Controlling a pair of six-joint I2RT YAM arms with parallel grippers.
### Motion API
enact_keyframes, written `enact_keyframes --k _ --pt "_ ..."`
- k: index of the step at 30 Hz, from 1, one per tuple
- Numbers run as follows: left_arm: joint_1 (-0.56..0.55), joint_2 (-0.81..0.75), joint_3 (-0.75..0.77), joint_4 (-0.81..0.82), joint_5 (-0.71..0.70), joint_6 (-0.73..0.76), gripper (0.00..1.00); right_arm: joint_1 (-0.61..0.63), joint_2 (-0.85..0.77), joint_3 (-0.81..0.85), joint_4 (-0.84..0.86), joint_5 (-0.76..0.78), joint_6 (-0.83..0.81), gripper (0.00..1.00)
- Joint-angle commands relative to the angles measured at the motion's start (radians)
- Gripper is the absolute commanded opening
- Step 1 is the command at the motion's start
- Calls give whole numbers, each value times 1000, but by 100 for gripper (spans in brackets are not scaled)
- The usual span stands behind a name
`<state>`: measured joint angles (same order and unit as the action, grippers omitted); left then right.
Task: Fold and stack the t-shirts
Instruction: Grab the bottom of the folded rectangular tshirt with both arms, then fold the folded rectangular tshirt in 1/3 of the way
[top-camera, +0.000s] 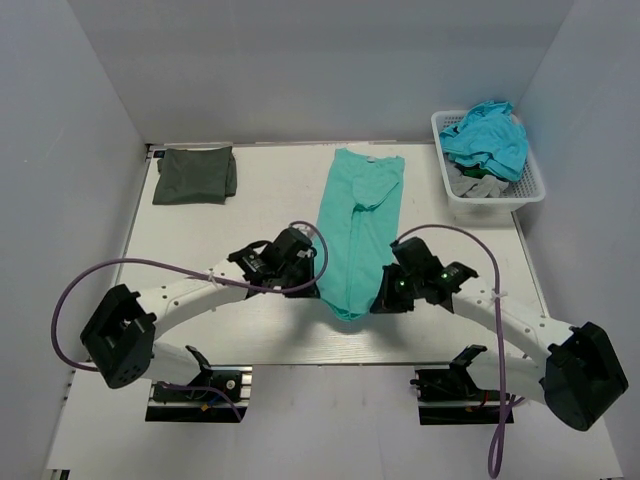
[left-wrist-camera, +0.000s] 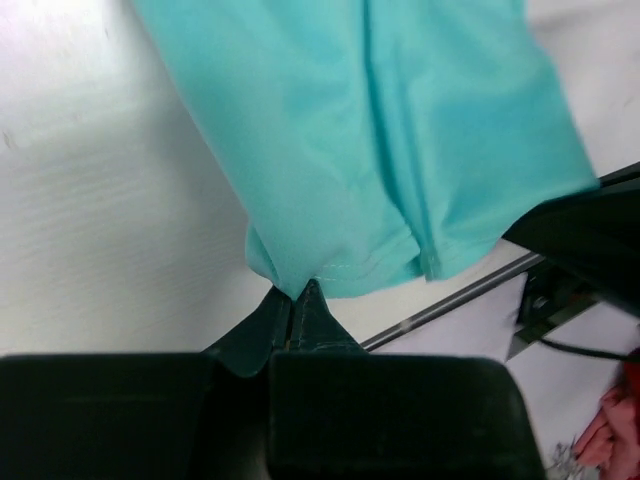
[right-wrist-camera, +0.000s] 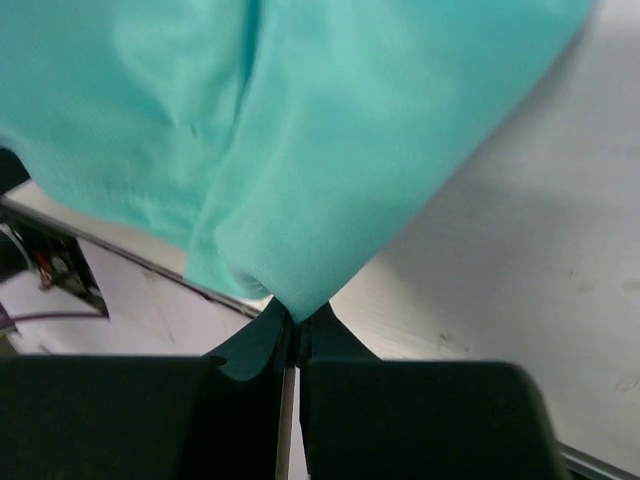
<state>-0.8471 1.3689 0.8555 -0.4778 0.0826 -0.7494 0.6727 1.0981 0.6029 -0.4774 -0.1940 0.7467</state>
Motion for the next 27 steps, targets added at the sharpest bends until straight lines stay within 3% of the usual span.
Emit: enact_keyframes --k 1,6,10,17,27 --pt "20 -2 126 -38 -107 -17 0 -12 37 139 -55 121 -52 0" --pt "29 99 270 -56 -273 -21 0 -58 126 331 -101 271 -109 0" --pt "62 241 474 -128 -360 1 0 -107 230 472 -104 343 -180 0" --pt "164 462 749 -185 -337 44 0 -197 370 619 -83 331 -227 0" --pt "229 608 902 -79 -258 162 0 -291 546 732 -29 239 -247 0"
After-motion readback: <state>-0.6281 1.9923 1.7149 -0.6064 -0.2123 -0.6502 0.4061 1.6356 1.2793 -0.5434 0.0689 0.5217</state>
